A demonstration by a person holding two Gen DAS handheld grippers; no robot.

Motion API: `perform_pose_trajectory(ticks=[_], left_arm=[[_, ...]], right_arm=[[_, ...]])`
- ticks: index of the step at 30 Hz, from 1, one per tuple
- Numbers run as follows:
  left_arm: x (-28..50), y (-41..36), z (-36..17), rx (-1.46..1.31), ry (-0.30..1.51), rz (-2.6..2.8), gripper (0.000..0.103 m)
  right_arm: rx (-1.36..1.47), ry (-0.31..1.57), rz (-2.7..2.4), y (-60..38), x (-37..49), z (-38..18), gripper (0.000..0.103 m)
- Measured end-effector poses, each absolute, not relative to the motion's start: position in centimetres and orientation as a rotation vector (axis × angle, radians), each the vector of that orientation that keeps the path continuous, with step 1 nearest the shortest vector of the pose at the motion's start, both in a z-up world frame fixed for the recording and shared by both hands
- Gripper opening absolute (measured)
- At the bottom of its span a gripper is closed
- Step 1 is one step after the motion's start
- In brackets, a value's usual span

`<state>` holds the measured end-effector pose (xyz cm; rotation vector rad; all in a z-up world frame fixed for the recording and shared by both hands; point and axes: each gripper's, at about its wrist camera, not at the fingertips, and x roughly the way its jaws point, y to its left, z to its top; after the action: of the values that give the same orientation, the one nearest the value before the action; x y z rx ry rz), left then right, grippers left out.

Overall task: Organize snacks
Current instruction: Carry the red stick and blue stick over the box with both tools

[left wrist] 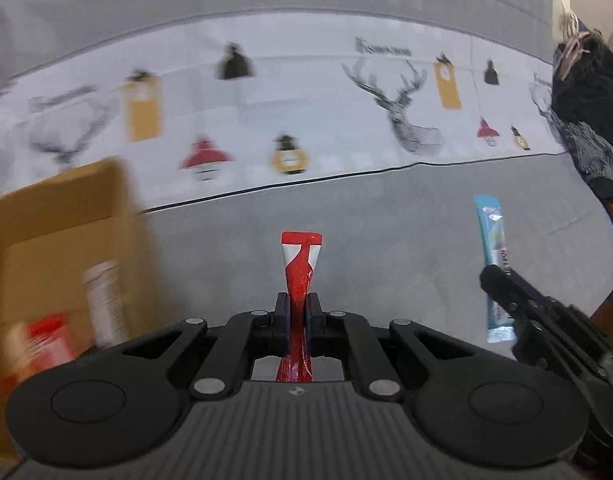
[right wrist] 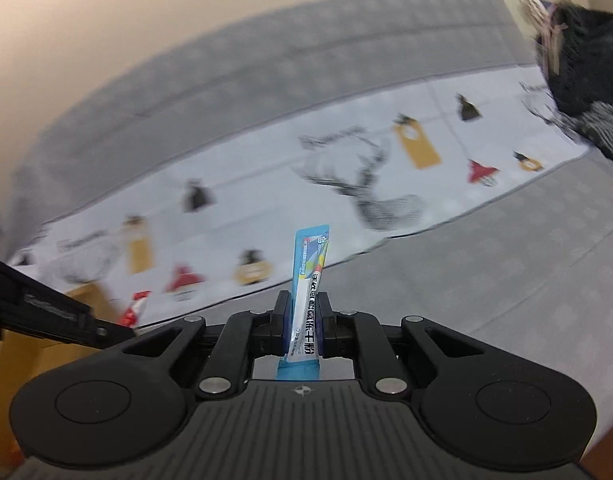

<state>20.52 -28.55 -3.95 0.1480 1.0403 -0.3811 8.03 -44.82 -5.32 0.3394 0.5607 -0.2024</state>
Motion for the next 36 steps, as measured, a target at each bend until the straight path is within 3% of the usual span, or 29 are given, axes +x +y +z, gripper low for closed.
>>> perform_pose_trajectory(ticks=[14,24,36], left_arm=[[5.0,-7.3,-0.5,0.108,1.005,-0.108,0.007],[-0.6,-2.6,0.2,0.031,0.928,-0.085,0.007],[-1.8,-1.7,0.9,-0.003,0.89,-0.103,0.007]], right_arm=[[0.246,0.607,0.137,-26.0,-3.0,-0.2,0.013],[0.131,0.582,0.136,-22.2,-6.7,1.3,0.013],[0.077,0.556,0.126,-20.8,-7.8,2.0,0.013]])
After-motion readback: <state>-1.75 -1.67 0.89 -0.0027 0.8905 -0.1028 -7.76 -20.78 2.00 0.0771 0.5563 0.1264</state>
